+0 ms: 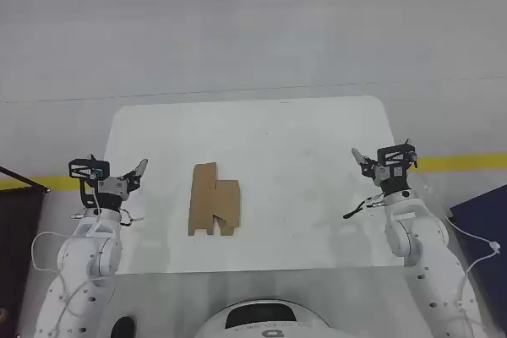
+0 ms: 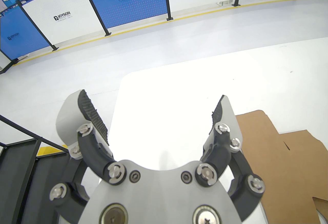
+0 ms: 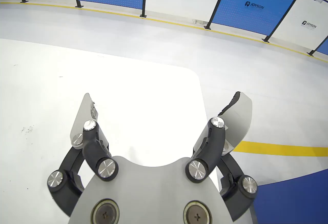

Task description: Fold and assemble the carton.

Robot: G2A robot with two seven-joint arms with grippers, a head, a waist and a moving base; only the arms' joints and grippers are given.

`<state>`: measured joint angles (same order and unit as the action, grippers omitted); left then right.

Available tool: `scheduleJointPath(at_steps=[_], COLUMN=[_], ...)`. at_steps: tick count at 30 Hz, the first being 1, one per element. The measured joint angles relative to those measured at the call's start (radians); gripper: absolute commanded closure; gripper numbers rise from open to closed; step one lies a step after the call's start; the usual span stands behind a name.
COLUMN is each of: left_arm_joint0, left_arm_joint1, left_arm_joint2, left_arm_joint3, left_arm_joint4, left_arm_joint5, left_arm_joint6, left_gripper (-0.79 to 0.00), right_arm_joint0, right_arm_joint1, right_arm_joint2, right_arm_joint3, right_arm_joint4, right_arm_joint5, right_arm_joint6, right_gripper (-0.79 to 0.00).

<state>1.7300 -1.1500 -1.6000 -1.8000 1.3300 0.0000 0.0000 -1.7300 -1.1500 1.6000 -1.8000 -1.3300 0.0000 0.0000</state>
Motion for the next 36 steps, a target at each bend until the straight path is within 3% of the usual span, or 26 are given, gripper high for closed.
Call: scheduleJointPath(at_steps=[13, 19, 23, 27, 36], left_arm_joint0=[0.0, 0.0, 0.0, 0.0, 0.0], left_arm_joint1=[0.0, 0.0, 0.0, 0.0, 0.0], left_arm_joint2=[0.0, 0.0, 0.0, 0.0, 0.0], left_arm_joint3=[0.0, 0.0, 0.0, 0.0, 0.0], left_arm_joint4=[0.0, 0.0, 0.0, 0.0, 0.0], left_arm_joint5=[0.0, 0.0, 0.0, 0.0, 0.0], left_arm_joint6=[0.0, 0.0, 0.0, 0.0, 0.0], left_gripper=[-0.785, -0.785, -0.785, -0.785, -0.785], right_arm_joint0=[0.001, 0.121, 0.209, 0.237, 0.235], right_arm_joint1=[0.0, -0.008, -0.02, -0.03, -0.029], right_arm_joint2=[-0.005, -0.162, -0.264, -0.314, -0.312], right_arm_joint3=[0.001, 0.111, 0.196, 0.242, 0.24], right_arm_joint4=[-0.001, 0.101, 0.186, 0.382, 0.396], right_arm_joint5=[-0.005, -0.274, -0.397, -0.523, -0.501], right_arm_joint6=[0.002, 0.121, 0.216, 0.297, 0.288], right_gripper=[-0.785, -0.785, -0.785, -0.785, -0.785])
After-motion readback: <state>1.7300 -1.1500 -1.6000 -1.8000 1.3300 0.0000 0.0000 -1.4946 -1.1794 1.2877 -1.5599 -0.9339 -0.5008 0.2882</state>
